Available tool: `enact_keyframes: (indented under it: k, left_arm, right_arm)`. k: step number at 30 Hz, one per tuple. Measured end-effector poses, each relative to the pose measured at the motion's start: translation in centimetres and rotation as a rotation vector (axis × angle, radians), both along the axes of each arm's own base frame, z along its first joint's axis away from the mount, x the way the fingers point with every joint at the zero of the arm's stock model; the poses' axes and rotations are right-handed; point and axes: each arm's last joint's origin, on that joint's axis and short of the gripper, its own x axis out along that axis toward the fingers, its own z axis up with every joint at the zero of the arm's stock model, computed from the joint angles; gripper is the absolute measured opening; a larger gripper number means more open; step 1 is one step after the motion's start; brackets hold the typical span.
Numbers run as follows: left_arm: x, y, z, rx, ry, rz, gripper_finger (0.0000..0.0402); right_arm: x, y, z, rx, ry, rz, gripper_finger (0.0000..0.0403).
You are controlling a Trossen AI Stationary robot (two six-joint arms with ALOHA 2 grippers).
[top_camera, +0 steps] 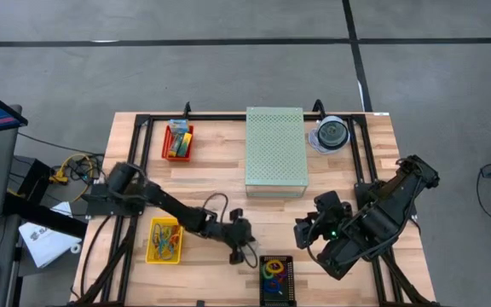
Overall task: Pick & Place Office Desk Supplies
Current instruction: Put the blue rubber band into the yellow bin
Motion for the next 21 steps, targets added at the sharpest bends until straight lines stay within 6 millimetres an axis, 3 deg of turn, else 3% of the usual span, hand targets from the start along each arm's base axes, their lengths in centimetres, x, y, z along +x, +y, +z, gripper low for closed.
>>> enact_keyframes:
  k: [6, 12, 16, 21]
  left_arm:
    - [-1.9, 1.0, 6.2, -0.053, -0.007, -0.007, 0.0001]
    - [-6.1, 1.2, 11.7, -0.151, 0.05, 0.032, 0.0]
    - [-9.6, 0.8, 13.6, -0.234, 0.158, 0.094, 0.0]
    - [-13.8, -0.4, 14.5, -0.327, 0.309, 0.19, 0.0]
  right_arm:
    - [0.1, -0.1, 0.1, -0.036, -0.029, -0.008, 0.0202]
    - [0.1, -0.2, 0.2, -0.078, -0.065, -0.019, 0.0202]
    - [0.3, -0.5, 0.2, -0.1, -0.072, -0.024, 0.0202]
    - [0.6, -0.9, 0.3, -0.124, -0.081, -0.037, 0.0202]
